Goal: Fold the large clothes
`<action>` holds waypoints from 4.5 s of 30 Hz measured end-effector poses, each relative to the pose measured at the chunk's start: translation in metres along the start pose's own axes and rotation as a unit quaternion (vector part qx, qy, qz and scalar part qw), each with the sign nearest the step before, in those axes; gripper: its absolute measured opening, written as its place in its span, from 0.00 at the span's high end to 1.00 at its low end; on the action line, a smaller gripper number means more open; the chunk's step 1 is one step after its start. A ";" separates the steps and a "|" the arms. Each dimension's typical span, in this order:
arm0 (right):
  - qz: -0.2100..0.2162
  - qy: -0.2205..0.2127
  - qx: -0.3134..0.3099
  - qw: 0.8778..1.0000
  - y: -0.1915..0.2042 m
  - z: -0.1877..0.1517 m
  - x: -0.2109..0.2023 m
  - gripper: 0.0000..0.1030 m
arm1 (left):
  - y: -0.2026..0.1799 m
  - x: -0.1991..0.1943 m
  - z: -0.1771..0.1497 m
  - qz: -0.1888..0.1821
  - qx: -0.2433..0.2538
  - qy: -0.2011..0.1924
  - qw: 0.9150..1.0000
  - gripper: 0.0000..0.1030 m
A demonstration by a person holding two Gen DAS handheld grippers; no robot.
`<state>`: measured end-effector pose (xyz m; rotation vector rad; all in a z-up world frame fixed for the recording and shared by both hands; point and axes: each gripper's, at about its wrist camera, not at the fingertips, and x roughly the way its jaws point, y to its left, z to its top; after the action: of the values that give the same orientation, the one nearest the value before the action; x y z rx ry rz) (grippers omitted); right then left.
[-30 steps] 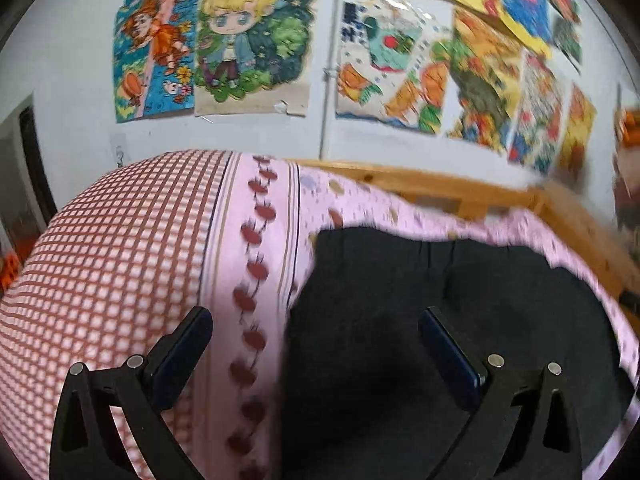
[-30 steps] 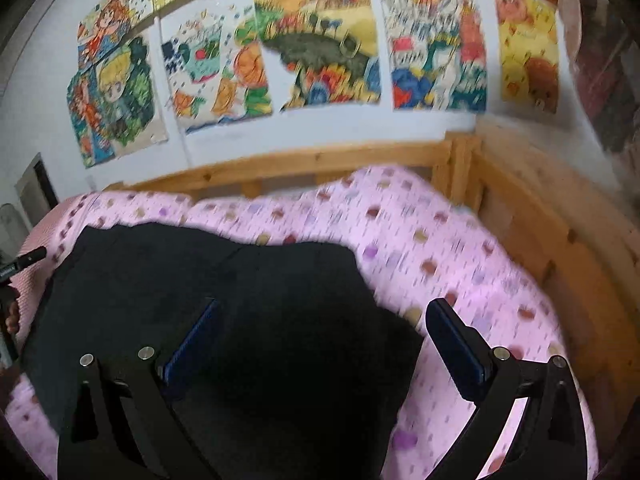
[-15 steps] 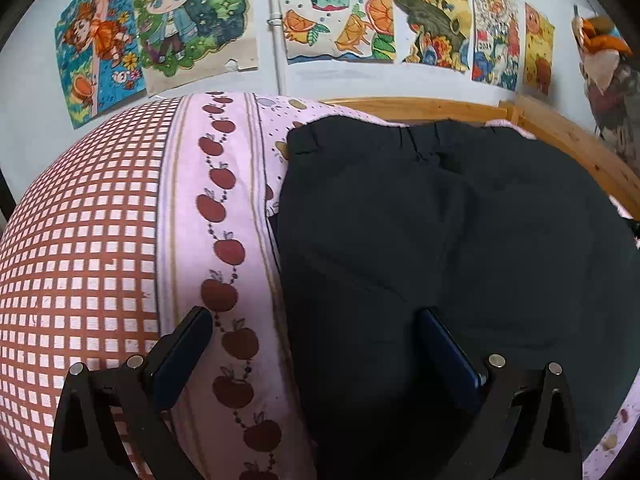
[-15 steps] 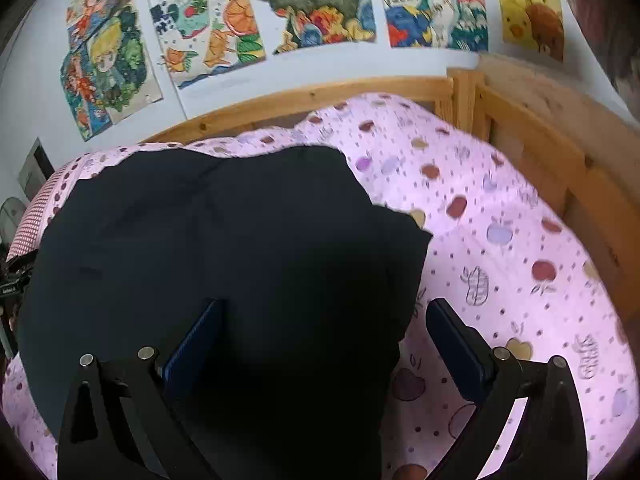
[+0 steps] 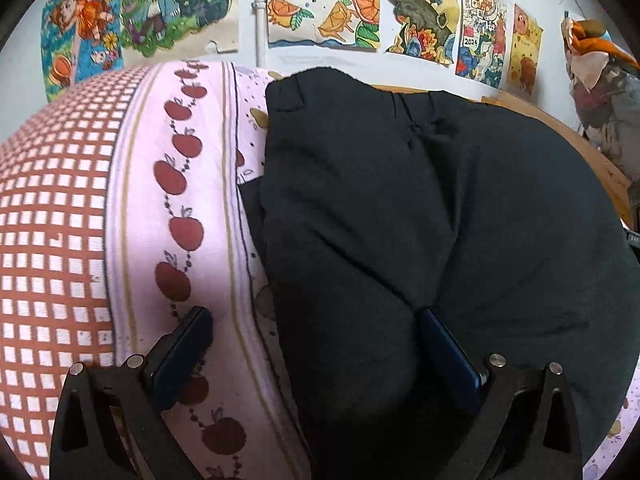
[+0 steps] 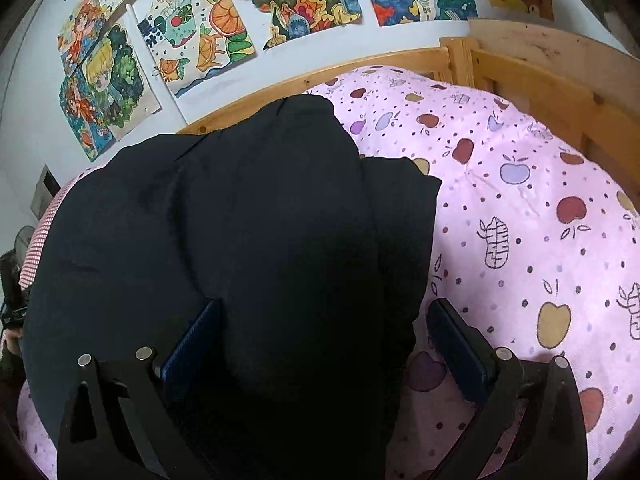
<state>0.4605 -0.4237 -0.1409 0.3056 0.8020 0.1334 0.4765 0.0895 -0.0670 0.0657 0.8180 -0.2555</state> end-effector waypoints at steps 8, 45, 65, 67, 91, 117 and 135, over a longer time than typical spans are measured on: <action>0.007 -0.002 0.004 1.000 -0.004 -0.004 0.004 0.01 | -0.001 0.005 -0.001 -0.013 0.003 0.002 1.000 0.00; 0.211 0.042 0.009 0.977 0.000 -0.021 0.015 0.01 | 0.016 0.017 -0.013 -0.162 -0.016 0.016 0.987 0.01; 0.119 0.076 0.020 0.990 0.031 -0.027 -0.005 0.32 | 0.006 0.012 -0.019 -0.146 -0.088 0.097 0.981 0.65; 0.111 0.074 0.017 0.991 0.034 -0.029 -0.009 0.39 | 0.000 0.006 -0.017 -0.132 -0.084 0.096 0.983 0.74; 0.071 -0.014 -0.044 0.996 0.072 -0.006 -0.108 0.85 | -0.038 -0.092 0.010 -0.048 -0.054 0.045 0.996 0.88; 0.048 0.001 -0.095 0.994 0.125 -0.052 -0.159 0.81 | -0.034 -0.118 -0.069 -0.006 -0.055 0.050 0.997 0.84; -0.091 -0.007 -0.093 0.991 0.128 -0.064 -0.159 0.10 | -0.027 -0.147 -0.087 0.089 -0.093 -0.025 0.991 0.07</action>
<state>0.3042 -0.3254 -0.0332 0.0564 0.7935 0.0353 0.3120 0.1060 -0.0182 -0.0429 0.7770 -0.0118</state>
